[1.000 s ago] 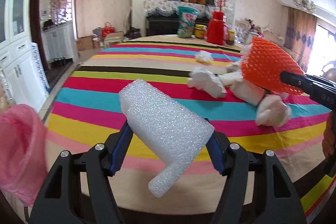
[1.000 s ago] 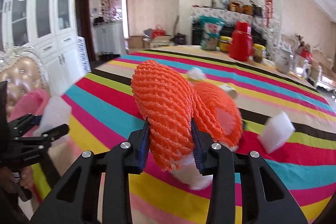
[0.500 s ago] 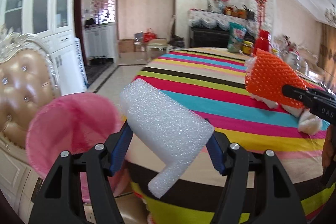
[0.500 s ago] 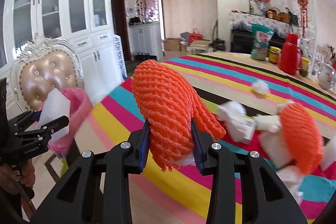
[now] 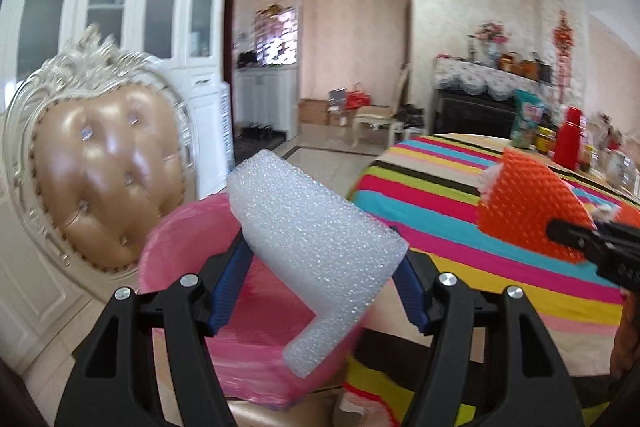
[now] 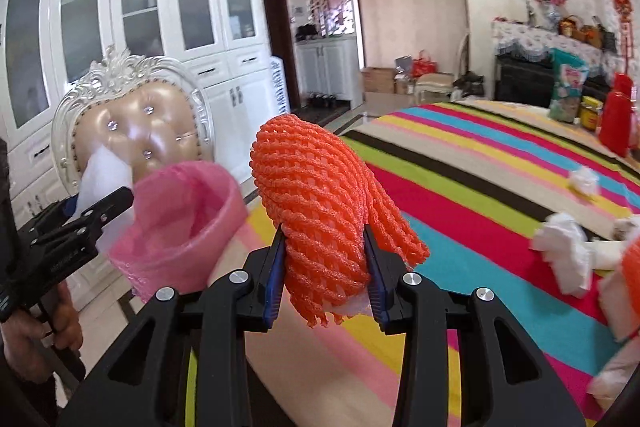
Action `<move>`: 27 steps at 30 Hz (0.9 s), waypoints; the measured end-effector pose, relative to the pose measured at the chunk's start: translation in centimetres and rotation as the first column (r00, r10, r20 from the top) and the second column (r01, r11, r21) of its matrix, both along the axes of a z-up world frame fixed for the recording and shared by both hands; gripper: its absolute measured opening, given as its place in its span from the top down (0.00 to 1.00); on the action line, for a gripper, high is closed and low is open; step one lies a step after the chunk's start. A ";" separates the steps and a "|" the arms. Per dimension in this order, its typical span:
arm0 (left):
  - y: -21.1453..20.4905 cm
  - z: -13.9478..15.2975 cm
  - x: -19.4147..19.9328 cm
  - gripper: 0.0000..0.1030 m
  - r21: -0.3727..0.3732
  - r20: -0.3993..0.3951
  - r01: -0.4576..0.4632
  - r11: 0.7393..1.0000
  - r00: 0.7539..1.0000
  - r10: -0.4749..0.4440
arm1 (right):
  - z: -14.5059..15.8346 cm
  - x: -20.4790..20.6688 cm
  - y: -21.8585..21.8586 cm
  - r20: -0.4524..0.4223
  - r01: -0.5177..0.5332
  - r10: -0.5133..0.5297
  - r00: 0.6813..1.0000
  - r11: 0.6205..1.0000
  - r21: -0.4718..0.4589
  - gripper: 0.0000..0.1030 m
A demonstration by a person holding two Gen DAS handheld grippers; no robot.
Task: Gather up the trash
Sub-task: 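Carry both items to the pink bin and open both tools to drop them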
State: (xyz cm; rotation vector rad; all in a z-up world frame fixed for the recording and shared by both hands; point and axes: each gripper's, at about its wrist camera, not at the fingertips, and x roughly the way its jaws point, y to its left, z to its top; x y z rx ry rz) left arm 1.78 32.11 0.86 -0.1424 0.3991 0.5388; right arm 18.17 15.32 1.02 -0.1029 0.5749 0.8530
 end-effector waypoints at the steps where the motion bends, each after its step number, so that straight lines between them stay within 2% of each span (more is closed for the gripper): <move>1: 1.0 0.1 -0.1 0.37 -0.012 0.006 -0.017 1.000 1.000 0.017 | 0.0 0.0 0.5 -0.005 -0.004 0.004 1.000 1.000 0.003 0.64; 6: 5.2 -0.1 0.0 0.37 -0.069 0.021 -0.044 0.997 0.999 0.046 | -0.2 -0.4 5.3 -0.016 -0.071 0.071 0.997 0.997 0.018 0.64; 11: 8.4 -0.8 1.1 0.37 -0.090 -0.009 -0.050 0.995 0.999 0.050 | -0.4 -0.8 9.8 -0.027 -0.109 0.109 0.994 0.994 0.014 0.64; 17: 10.5 -2.2 1.5 0.36 -0.132 -0.031 -0.020 0.991 0.999 0.016 | -1.0 -1.1 13.6 -0.052 -0.140 0.141 0.989 0.990 0.013 0.63; 23: 10.8 -2.8 1.5 0.34 -0.115 -0.051 0.037 0.993 0.998 -0.043 | -2.2 -1.2 15.6 -0.070 -0.168 0.168 0.983 0.986 -0.003 0.61; 25: 10.9 -2.7 1.2 0.24 -0.102 -0.044 0.047 0.994 0.998 -0.052 | -2.4 -1.1 15.9 -0.078 -0.181 0.181 0.980 0.983 0.000 0.52; 26: 11.0 -2.5 1.0 0.21 -0.096 -0.035 0.051 0.994 0.998 -0.055 | -2.4 -1.2 16.1 -0.075 -0.190 0.190 0.979 0.982 0.002 0.36; 27: 11.2 -2.4 0.9 0.17 -0.093 -0.029 0.054 0.994 0.998 -0.057 | -2.5 -1.2 16.1 -0.067 -0.197 0.197 0.978 0.980 0.005 0.30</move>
